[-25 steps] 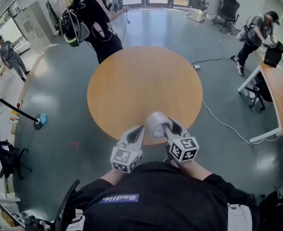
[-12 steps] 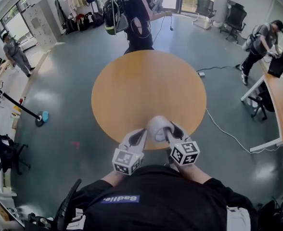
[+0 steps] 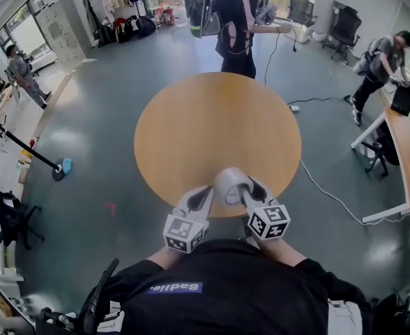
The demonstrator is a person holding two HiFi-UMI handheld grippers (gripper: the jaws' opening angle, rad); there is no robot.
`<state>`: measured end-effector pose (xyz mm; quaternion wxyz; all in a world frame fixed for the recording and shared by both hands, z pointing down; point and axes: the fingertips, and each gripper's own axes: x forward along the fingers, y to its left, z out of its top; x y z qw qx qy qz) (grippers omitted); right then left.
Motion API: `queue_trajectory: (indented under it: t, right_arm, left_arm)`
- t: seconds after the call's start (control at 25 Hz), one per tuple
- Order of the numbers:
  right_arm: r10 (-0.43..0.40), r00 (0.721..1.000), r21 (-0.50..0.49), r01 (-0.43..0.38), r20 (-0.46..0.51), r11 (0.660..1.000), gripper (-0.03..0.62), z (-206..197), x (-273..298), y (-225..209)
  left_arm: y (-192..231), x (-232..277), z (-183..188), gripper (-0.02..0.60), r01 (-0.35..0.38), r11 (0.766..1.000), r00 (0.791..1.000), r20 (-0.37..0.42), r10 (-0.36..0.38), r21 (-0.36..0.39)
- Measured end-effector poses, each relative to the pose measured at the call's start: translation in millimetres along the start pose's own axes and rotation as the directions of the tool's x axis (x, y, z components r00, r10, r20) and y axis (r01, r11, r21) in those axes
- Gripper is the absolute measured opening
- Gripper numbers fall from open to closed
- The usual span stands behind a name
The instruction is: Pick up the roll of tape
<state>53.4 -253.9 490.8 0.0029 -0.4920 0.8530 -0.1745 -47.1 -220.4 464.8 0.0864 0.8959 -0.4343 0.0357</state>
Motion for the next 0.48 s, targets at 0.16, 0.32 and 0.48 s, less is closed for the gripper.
queue_trajectory:
  t: [0.16, 0.32, 0.48]
  right_arm:
    - [0.002, 1.000, 0.003, -0.002, -0.005, 1.000, 0.103, -2.2, 1.0, 0.8]
    - [-0.001, 1.000, 0.008, 0.001, -0.010, 1.000, 0.103, -2.5, -0.7, -2.3]
    - [-0.003, 1.000, 0.002, 0.003, -0.014, 1.000, 0.103, -1.1, -4.0, -4.7]
  left_arm:
    - [0.7, -0.4, 0.9, 0.015, -0.001, 1.000, 1.000, -0.001, 0.001, -0.001]
    - [-2.6, 1.5, 0.2, 0.015, 0.005, 1.000, 1.000, -0.005, -0.005, -0.003]
    - [-6.6, 2.6, 1.7, 0.015, 0.005, 1.000, 1.000, -0.004, -0.005, -0.004]
